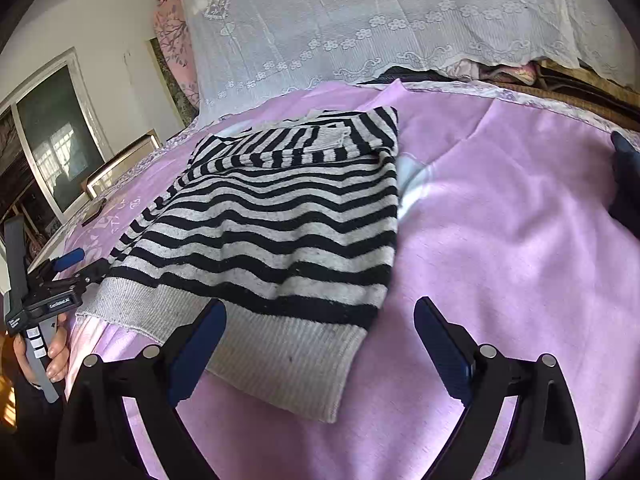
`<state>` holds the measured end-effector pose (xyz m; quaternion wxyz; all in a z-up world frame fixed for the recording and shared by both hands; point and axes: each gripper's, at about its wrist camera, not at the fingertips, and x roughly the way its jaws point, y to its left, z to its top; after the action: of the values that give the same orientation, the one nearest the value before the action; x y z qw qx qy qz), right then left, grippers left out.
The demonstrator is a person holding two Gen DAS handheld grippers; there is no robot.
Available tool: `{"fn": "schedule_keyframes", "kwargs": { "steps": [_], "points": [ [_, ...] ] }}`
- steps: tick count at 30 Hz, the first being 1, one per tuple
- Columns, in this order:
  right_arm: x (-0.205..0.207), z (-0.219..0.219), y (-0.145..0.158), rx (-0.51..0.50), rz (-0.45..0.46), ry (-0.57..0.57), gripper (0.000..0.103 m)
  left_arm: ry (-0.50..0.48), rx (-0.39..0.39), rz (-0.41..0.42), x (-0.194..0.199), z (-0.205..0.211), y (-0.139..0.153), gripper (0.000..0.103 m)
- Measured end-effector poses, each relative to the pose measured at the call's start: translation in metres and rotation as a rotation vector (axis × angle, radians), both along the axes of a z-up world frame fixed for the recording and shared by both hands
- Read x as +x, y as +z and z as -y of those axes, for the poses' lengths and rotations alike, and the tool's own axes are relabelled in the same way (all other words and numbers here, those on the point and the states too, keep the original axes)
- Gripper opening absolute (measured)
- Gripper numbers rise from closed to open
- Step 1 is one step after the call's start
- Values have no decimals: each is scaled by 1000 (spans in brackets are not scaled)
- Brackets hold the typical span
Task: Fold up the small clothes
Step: 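Grasp the ribbed sweater hem with the right tool while the left tool grasps it too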
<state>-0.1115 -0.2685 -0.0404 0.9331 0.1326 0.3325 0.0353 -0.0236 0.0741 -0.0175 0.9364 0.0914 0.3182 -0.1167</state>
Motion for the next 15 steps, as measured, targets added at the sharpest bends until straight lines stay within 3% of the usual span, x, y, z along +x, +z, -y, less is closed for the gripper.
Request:
{"fn": "schedule_keyframes", "kwargs": {
  "steps": [3, 6, 11, 15],
  "points": [
    [0, 16, -8, 87, -37, -29, 95, -44, -80, -138, 9, -18, -11, 98],
    [4, 23, -16, 137, -70, -39, 91, -85, -259, -303, 21, -43, -27, 98],
    [4, 22, -18, 166, -73, -28, 82, -141, -544, -386, 31, -76, -30, 98],
    [3, 20, -19, 164, -83, -25, 76, -204, -597, -407, 28, -72, -29, 98]
  ]
}}
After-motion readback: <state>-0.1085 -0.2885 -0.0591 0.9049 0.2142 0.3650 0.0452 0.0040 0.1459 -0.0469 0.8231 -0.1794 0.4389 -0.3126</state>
